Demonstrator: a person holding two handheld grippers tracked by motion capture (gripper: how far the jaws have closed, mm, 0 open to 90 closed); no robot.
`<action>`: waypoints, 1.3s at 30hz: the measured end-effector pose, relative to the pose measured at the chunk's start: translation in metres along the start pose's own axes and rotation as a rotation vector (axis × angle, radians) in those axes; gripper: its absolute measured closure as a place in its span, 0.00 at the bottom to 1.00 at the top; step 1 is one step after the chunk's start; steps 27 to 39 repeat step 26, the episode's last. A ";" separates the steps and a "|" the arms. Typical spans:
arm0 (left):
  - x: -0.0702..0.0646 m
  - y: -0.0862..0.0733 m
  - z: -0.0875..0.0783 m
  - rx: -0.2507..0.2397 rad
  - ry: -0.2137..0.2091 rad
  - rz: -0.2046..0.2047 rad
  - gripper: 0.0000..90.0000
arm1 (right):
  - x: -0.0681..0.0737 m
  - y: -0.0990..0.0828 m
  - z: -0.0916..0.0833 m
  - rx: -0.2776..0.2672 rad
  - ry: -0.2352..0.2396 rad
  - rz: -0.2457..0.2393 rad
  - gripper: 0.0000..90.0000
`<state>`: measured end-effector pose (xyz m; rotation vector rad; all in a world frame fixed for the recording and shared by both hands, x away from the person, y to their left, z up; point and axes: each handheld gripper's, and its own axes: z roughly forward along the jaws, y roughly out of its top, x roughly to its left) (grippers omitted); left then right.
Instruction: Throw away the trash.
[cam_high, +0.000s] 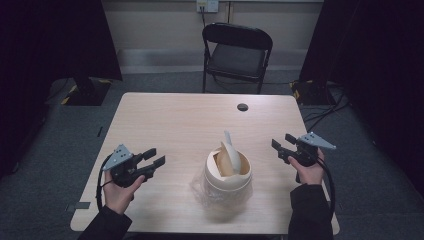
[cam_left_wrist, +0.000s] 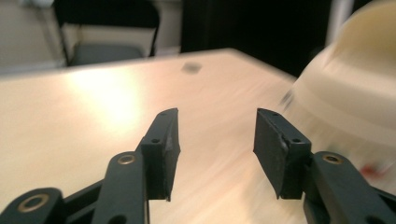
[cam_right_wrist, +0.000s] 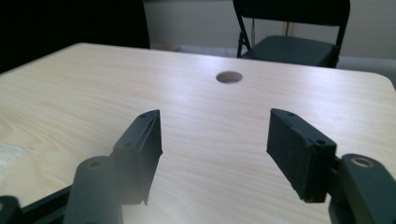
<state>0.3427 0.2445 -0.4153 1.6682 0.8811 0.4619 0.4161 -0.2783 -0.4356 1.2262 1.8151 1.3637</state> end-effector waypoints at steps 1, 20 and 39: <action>0.008 -0.012 -0.003 0.038 0.025 -0.008 0.54 | -0.001 -0.001 0.000 0.010 -0.006 -0.003 0.39; 0.062 -0.072 -0.011 0.331 0.300 -0.063 0.37 | -0.029 -0.042 0.008 0.253 -0.115 0.066 0.35; 0.068 -0.079 -0.010 0.366 0.324 -0.068 0.35 | -0.033 -0.050 0.011 0.330 -0.159 0.021 0.32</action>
